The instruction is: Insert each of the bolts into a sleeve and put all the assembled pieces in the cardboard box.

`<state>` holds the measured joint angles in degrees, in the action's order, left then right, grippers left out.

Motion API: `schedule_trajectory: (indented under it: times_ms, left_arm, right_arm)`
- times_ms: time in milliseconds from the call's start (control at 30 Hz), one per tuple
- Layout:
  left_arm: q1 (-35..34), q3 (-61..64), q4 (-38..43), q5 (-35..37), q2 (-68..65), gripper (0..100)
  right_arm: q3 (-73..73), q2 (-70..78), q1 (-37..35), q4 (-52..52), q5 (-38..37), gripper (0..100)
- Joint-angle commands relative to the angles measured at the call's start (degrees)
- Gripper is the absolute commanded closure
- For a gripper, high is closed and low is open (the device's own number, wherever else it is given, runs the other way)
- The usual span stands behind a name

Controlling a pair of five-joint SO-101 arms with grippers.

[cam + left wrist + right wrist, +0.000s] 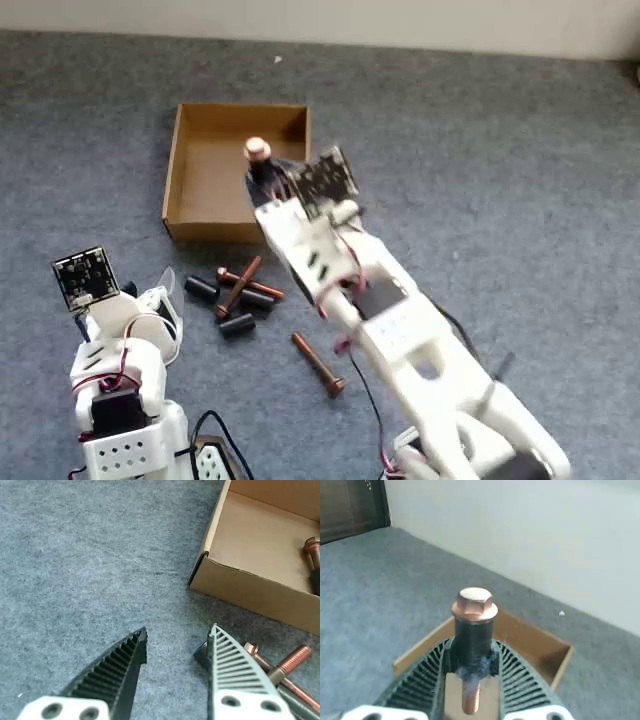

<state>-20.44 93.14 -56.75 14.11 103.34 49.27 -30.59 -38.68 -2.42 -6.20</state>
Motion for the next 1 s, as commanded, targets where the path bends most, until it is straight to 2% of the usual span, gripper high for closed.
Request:
schedule_trajectory:
  times_ms: [0, 300, 533, 667, 833, 967]
  left_arm:
    - [-0.6, -0.3, 1.3, -0.6, 0.2, 79]
    - [-0.6, -0.3, 1.2, -0.7, 0.2, 79]
    - [-0.6, -0.3, 1.2, -0.7, 0.2, 79]
    - [-0.6, -0.2, 1.2, -0.7, 0.2, 79]
    - [-0.8, -0.3, 1.2, -0.7, 0.2, 79]
    - [-5.8, -0.8, 1.7, -0.5, 0.2, 79]
  right_arm:
    - [-9.7, 14.8, 1.7, -12.9, 0.2, 99.4]
    - [-15.0, 31.7, 1.8, -14.2, 0.4, 98.6]
    - [-14.5, 33.7, 2.9, -13.1, 0.5, 84.8]
    - [-15.1, 31.3, 3.6, -3.3, 0.5, 84.7]
    - [-14.6, 20.9, 3.3, 13.5, 0.5, 84.7]
    - [-14.5, 13.6, 2.1, 28.2, 0.6, 84.7]
